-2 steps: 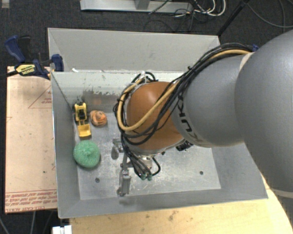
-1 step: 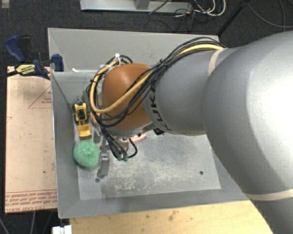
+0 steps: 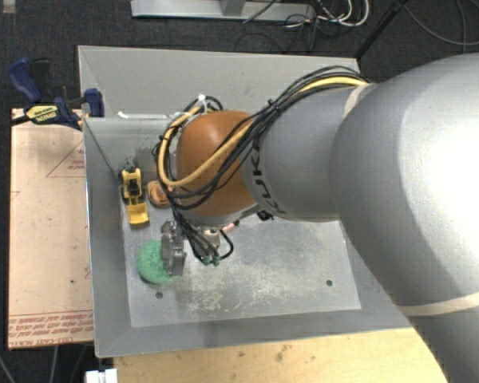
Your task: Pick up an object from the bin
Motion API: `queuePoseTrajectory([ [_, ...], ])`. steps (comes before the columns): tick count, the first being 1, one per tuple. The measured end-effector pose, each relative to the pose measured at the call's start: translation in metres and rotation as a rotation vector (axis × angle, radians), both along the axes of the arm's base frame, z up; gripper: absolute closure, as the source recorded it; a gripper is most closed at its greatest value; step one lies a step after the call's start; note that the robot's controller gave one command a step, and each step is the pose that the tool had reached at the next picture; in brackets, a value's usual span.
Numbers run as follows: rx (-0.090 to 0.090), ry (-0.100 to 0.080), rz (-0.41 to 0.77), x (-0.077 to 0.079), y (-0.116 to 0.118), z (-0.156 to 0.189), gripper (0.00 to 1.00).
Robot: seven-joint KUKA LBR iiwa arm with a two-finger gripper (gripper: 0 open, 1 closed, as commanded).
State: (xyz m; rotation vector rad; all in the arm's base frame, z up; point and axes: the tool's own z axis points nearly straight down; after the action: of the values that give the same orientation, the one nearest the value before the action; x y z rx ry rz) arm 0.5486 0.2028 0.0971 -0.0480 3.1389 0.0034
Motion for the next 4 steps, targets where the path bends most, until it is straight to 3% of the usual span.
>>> queuePoseTrajectory([
  [1,-0.001,0.001,0.008,-0.0053,-0.0084,-0.0033,0.00],
  [2,0.000,0.001,0.009,-0.0051,-0.0082,-0.0029,1.00],
  [3,0.000,0.001,0.009,-0.0052,-0.0084,-0.0030,0.00],
  [4,0.000,0.001,0.008,-0.0050,-0.0085,-0.0029,1.00],
])
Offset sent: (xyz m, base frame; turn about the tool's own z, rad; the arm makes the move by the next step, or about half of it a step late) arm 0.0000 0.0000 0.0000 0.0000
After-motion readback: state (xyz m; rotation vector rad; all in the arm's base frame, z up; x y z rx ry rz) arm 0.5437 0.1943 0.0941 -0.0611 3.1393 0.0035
